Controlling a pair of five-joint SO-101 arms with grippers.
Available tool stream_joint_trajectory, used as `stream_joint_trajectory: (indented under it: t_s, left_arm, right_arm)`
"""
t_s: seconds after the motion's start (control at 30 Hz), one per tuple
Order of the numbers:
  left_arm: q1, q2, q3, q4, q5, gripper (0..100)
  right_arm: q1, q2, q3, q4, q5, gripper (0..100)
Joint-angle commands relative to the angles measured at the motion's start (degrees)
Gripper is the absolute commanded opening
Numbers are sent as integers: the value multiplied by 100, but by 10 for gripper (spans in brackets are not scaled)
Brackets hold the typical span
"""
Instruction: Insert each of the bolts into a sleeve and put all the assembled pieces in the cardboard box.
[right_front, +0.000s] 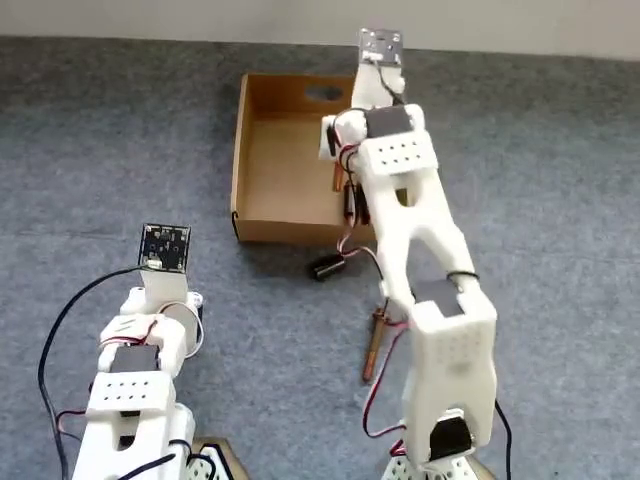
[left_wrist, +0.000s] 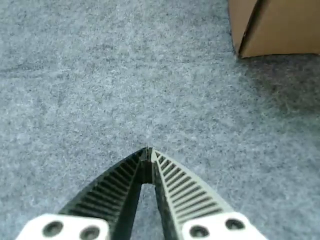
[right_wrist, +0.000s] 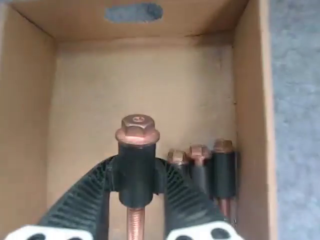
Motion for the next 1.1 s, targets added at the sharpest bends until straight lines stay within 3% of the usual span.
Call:
stream_joint_trajectory:
  t_s: [0.0,0.27,1.07]
  left_arm:
    - [-66,-48,-13,-105,-35,8]
    - [119,-48,-13,-105,-44,8]
    - [119,-48,-22,-105,-44,8]
  right_arm:
    - [31,418,-787,13,0,6]
    - [-330,1314,-1473,444,879,6]
    - [-277,1912,-1631,1253,396,26]
